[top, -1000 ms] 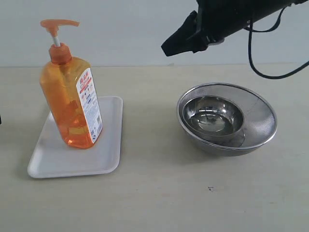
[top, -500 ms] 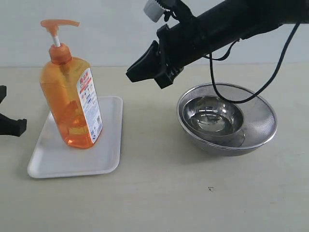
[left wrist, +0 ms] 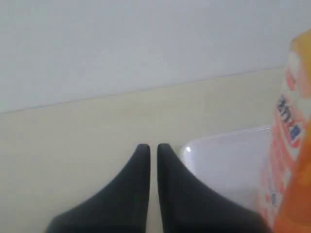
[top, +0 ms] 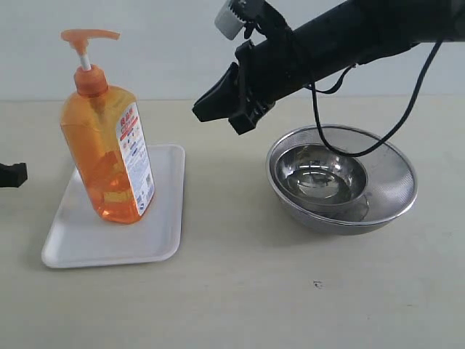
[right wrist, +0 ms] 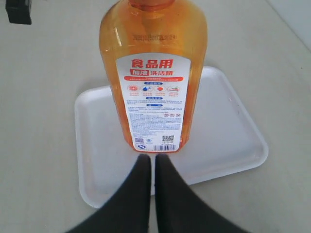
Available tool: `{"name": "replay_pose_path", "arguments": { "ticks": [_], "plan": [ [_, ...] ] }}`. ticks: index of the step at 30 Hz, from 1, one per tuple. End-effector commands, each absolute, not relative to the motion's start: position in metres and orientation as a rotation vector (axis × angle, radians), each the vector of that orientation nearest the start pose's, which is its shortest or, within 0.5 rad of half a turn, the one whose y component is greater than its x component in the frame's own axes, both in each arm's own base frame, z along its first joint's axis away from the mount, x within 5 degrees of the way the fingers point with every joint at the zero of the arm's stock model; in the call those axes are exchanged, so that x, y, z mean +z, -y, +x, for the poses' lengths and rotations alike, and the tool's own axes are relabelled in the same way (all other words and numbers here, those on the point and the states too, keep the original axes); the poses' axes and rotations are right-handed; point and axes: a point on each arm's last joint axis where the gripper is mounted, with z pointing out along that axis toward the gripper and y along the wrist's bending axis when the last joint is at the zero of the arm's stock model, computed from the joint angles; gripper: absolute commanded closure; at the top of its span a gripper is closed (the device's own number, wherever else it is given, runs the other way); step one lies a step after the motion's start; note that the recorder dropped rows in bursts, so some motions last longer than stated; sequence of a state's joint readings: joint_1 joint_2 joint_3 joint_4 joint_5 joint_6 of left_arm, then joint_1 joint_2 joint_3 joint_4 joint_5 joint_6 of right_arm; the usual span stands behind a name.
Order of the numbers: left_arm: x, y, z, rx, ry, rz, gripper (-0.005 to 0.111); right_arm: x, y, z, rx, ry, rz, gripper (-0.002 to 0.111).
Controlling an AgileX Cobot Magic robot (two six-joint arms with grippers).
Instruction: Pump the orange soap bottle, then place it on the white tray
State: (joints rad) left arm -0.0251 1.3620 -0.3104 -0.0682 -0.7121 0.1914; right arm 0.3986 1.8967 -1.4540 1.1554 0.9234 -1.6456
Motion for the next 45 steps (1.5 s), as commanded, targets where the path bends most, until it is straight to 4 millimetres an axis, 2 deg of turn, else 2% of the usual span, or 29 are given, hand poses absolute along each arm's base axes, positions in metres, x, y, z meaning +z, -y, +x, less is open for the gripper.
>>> {"name": "replay_pose_path", "arguments": {
  "ticks": [1,4,6,12,17,20,23,28,34,41,45],
  "plan": [
    [0.194,0.008,0.245,-0.025,-1.820,0.220,0.102,0.266,-0.222,0.353,0.801,-1.668,-1.449,0.108],
    [0.191,0.000,0.254,-0.014,-1.830,0.217,0.102,0.265,-0.224,0.352,0.807,-1.666,-1.453,0.108],
    [0.188,0.000,0.253,-0.014,-1.837,0.302,0.102,0.265,-0.225,0.352,0.803,-1.665,-1.452,0.108],
    [0.180,-0.006,0.255,-0.119,-1.807,0.370,0.102,0.261,-0.236,0.352,0.808,-1.658,-1.453,0.108],
    [0.174,-0.003,0.260,-0.195,-1.782,0.404,0.102,0.251,-0.243,0.357,0.857,-1.666,-1.453,0.108],
    [0.170,-0.002,0.263,-0.202,-1.781,0.418,0.102,0.250,-0.244,0.361,0.856,-1.662,-1.441,0.108],
    [0.167,0.002,0.271,-0.258,-1.771,0.505,0.102,0.252,-0.249,0.366,0.884,-1.636,-1.447,0.108],
    [0.166,0.003,0.280,-0.301,-1.769,0.510,0.102,0.250,-0.255,0.375,0.933,-1.641,-1.436,0.108],
    [0.166,0.003,0.280,-0.300,-1.767,0.523,0.102,0.243,-0.262,0.379,0.968,-1.640,-1.439,0.108],
    [0.164,0.008,0.277,-0.328,-1.771,0.595,0.102,0.232,-0.286,0.373,0.979,-1.620,-1.485,0.108],
    [0.164,0.008,0.277,-0.328,-1.771,0.595,0.102,0.232,-0.288,0.374,0.944,-1.622,-1.467,0.108]
  ]
}}
